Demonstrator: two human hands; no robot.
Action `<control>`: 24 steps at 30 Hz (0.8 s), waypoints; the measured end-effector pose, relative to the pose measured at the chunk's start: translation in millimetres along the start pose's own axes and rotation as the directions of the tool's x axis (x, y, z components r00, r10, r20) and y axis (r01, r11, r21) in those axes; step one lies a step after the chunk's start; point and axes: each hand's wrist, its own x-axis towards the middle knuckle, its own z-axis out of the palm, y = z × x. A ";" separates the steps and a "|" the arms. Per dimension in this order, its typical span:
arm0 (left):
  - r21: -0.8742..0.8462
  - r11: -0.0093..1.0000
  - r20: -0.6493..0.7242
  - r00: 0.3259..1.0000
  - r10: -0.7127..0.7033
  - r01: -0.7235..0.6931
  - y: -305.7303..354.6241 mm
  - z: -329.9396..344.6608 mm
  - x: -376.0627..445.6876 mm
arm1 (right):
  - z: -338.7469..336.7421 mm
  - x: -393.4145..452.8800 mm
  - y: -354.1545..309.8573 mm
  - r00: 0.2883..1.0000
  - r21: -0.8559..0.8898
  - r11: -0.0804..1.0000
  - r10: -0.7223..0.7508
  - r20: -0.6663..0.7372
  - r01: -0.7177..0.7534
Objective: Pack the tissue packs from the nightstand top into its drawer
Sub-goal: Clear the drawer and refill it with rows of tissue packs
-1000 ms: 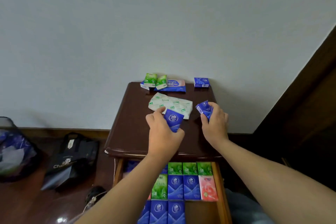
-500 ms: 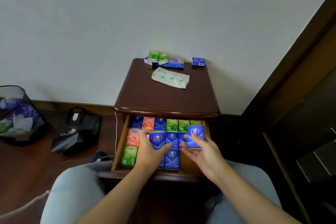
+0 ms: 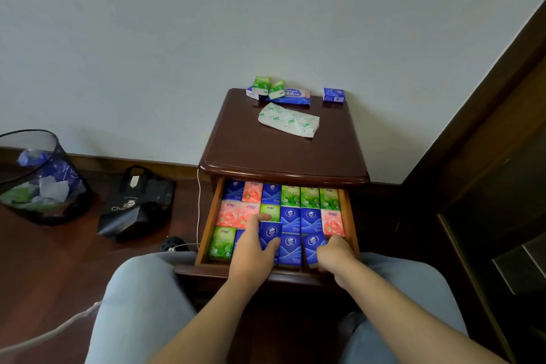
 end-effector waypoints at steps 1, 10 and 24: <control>-0.004 1.000 0.002 1.000 0.002 -0.002 -1.4 1.6 -0.3 | 1.0 2.5 1.0 1.000 0.000 1.000 0.011 0.001 -0.011; -0.202 0.979 0.011 0.999 -0.033 0.034 -1.9 4.4 -0.4 | 11.3 14.6 9.5 0.999 0.003 0.999 0.037 -0.019 -0.037; -0.037 0.999 -0.027 1.000 -0.008 0.007 -6.9 11.7 -2.1 | 13.4 1.5 6.8 0.987 -0.254 0.967 -0.056 -0.152 0.016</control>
